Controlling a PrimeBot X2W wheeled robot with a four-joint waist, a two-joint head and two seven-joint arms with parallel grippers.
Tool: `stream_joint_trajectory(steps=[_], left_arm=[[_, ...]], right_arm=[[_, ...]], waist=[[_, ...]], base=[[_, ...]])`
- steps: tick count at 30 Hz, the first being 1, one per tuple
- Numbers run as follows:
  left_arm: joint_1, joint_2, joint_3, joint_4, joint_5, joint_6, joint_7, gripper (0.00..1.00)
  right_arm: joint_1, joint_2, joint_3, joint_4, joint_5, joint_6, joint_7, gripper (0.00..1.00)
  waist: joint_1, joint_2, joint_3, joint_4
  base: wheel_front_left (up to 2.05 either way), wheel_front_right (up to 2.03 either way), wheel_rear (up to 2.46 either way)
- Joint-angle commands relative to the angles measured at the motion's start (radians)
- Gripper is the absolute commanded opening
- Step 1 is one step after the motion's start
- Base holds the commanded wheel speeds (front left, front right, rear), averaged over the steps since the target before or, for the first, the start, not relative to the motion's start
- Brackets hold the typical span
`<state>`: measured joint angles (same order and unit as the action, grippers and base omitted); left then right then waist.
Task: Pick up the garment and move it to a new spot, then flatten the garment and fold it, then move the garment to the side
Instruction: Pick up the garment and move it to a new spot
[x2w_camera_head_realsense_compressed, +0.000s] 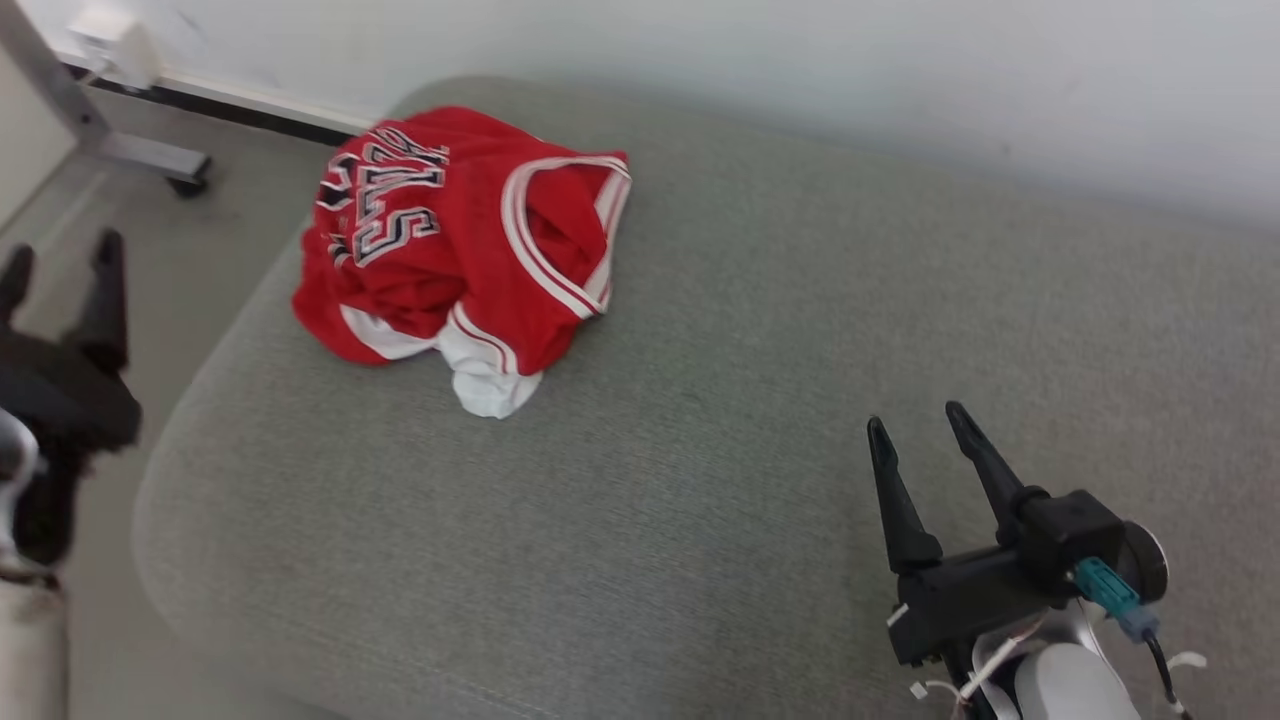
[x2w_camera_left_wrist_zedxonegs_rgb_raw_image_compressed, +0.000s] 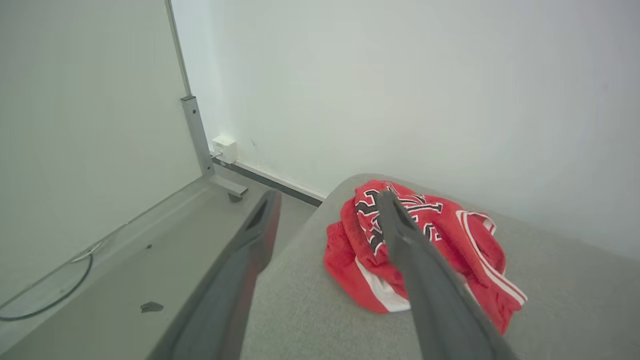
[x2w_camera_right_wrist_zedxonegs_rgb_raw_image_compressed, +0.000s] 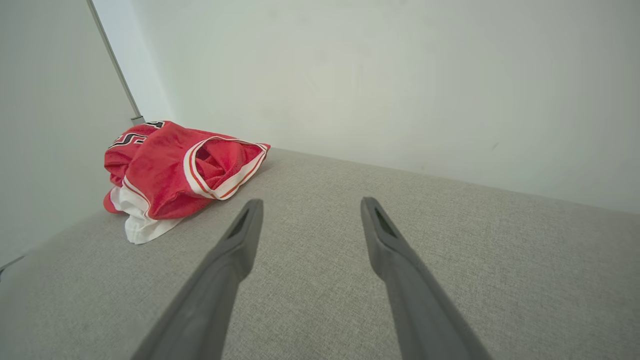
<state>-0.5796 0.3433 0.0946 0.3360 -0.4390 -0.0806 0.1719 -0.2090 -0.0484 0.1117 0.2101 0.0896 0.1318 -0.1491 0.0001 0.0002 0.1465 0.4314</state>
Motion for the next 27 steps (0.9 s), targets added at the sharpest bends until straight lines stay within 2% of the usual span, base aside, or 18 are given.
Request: stream_joint_trajectory(steps=[1, 3, 6, 10, 13, 14, 19, 22, 27], left_arm=[[-0.056, -0.007, 0.019, 0.025, -0.052, -0.003, 0.047, 1.00], [-0.107, 0.012, 0.043, 0.054, -0.102, 0.004, 0.129, 1.00], [-0.179, 0.012, 0.087, 0.086, -0.188, 0.034, 0.252, 1.00], [-0.234, 0.028, 0.127, 0.096, -0.270, 0.105, 0.427, 1.00], [-0.245, 0.068, 0.125, 0.073, -0.270, 0.154, 0.540, 1.00], [-0.245, 0.068, 0.125, 0.073, -0.270, 0.154, 0.540, 1.00], [-0.219, 0.117, 0.140, 0.029, -0.244, 0.215, 0.586, 1.00], [-0.174, 0.167, 0.116, 0.020, -0.181, 0.234, 0.593, 1.00], [-0.106, 0.202, 0.092, -0.029, -0.122, 0.266, 0.593, 1.00]], right_arm=[[-0.023, -0.003, 0.010, -0.009, -0.011, -0.002, 0.002, 1.00], [-0.041, -0.003, 0.037, -0.016, -0.012, -0.002, -0.001, 1.00], [-0.059, -0.003, 0.073, -0.017, -0.005, -0.002, -0.010, 1.00], [-0.082, -0.003, 0.119, -0.010, 0.007, -0.002, -0.020, 1.00], [-0.097, -0.003, 0.144, -0.006, 0.017, -0.002, -0.029, 1.00], [-0.097, -0.003, 0.144, -0.006, 0.017, -0.002, -0.029, 1.00], [-0.113, -0.003, 0.160, 0.007, 0.029, -0.002, -0.045, 1.00], [-0.118, -0.002, 0.163, 0.016, 0.031, -0.002, -0.050, 1.00], [-0.105, -0.002, 0.160, 0.016, 0.029, -0.002, -0.054, 1.00]], waist=[[-0.0001, -0.0002, 0.159, -0.153], [-0.0001, -0.0002, 0.193, -0.192], [-0.0001, -0.0002, 0.229, -0.243], [-0.0001, -0.0002, 0.269, -0.303], [-0.0001, -0.0002, 0.293, -0.341], [-0.0001, -0.0002, 0.293, -0.341], [-0.0001, -0.0002, 0.314, -0.384], [-0.0001, -0.0002, 0.315, -0.405], [-0.0001, -0.0002, 0.313, -0.426]], base=[[0.00, 0.00, 0.00], [0.00, 0.00, 0.00], [0.00, 0.00, 0.00], [0.00, 0.00, 0.00], [0.00, 0.00, 0.00], [0.00, 0.00, 0.00], [0.00, 0.00, 0.00], [0.00, 0.00, 0.00], [0.00, 0.00, 0.00]])
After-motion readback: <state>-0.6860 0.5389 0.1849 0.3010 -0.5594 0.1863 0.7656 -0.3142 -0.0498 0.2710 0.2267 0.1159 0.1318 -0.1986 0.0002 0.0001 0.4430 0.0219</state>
